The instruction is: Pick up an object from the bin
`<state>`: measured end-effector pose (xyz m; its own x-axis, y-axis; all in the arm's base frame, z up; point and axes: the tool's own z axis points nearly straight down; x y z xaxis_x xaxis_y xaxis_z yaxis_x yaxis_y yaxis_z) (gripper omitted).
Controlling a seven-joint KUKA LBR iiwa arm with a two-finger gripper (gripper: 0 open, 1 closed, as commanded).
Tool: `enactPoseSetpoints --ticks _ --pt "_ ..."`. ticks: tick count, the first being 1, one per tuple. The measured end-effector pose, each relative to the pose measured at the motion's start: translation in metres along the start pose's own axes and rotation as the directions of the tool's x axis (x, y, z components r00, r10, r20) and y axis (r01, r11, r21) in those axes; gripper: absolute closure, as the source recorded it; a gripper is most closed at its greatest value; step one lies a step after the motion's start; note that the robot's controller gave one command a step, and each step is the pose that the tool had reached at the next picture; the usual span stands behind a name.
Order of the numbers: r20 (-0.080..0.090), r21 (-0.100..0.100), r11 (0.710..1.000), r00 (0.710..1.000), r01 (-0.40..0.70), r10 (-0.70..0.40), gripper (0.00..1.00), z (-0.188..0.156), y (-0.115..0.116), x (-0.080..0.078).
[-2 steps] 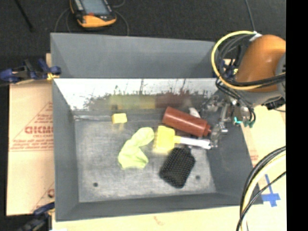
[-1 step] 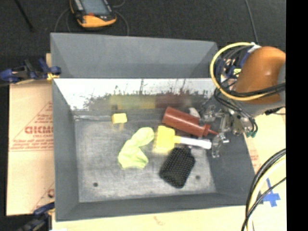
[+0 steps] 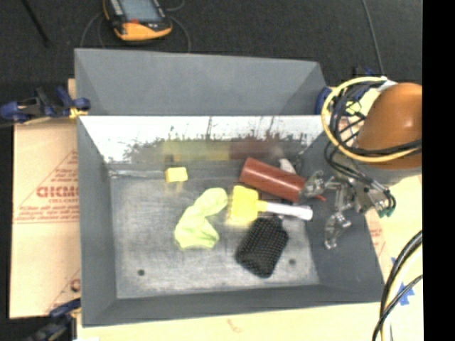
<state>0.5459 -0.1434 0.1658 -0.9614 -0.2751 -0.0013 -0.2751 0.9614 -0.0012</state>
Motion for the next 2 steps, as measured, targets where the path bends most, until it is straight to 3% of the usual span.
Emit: enactPoseSetpoints --ticks 1,2 --pt "0.010 0.002 0.962 0.962 -0.272 0.272 0.00 0.045 0.000 0.007" --pt "0.004 0.002 0.994 0.994 0.109 -0.109 1.00 0.059 -0.001 -0.001"
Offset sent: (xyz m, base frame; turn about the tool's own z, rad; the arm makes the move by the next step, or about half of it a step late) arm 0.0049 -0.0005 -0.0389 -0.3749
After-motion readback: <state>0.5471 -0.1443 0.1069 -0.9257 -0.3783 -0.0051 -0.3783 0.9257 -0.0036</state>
